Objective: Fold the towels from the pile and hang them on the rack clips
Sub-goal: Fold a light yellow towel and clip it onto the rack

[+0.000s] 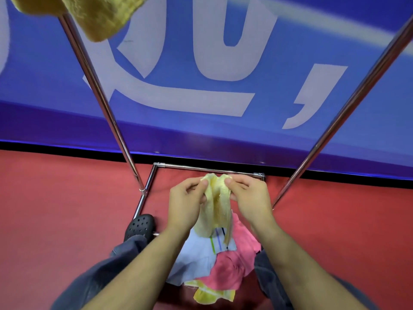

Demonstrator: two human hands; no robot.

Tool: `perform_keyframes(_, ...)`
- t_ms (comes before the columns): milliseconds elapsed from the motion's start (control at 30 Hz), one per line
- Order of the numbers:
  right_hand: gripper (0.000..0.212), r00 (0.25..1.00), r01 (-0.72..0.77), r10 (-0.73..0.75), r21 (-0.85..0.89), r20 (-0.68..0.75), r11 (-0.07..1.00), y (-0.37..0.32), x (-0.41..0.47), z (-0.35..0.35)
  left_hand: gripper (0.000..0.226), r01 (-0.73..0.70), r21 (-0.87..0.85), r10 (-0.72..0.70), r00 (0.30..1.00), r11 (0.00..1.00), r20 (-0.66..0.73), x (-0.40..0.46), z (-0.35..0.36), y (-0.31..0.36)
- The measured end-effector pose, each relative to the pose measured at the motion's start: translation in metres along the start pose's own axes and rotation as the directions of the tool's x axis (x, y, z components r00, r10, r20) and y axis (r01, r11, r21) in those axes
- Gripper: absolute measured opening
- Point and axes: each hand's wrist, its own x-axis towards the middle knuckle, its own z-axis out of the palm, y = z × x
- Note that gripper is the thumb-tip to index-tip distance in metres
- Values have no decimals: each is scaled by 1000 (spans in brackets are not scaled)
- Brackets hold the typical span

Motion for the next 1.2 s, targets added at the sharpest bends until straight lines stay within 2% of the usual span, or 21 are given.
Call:
perform_keyframes(233, 17, 997, 76, -73, -66, 40, 995, 4, 1, 10, 7, -35, 3, 35, 999, 999, -20, 2, 2, 8)
perform_keyframes(367, 20, 997, 67, -66, -37, 27, 997, 0, -2, 14, 2, -1, -43, 1, 1000, 999, -18, 0, 4, 9)
perform_keyframes(500, 21, 998, 47, -48, 8, 37, 999, -4, -8, 18, 6, 35, -88, -37, 999, 995, -23, -2, 8, 8)
perform_keyframes(733, 16, 993, 104, -101, -49, 68, 993, -3, -9, 15, 11, 66, -138, -66, 998, 988, 4, -8, 10, 13)
perform_keyframes(900, 13, 991, 102, -99, -25, 94, 995, -4, -7, 14, 21, 41, -161, -24, 994, 986, 107, -12, 10, 16)
perform_keyframes(1033, 15, 996, 74, -77, 60, 49, 995, -5, -6, 11, 32, 185, -320, -98, 958, 929, 268, -14, 8, 24)
perform_keyframes(1133, 9, 996, 90, -90, 41, 6, 995, -7, 0, 6, 34, 198, -256, -115, 945, 946, 307, -7, 6, 26)
perform_keyframes(1200, 11, 992, 125, -125, 7, 20, 992, -8, 3, 3, 35, 92, -115, -65, 974, 989, 219, 3, 0, 21)
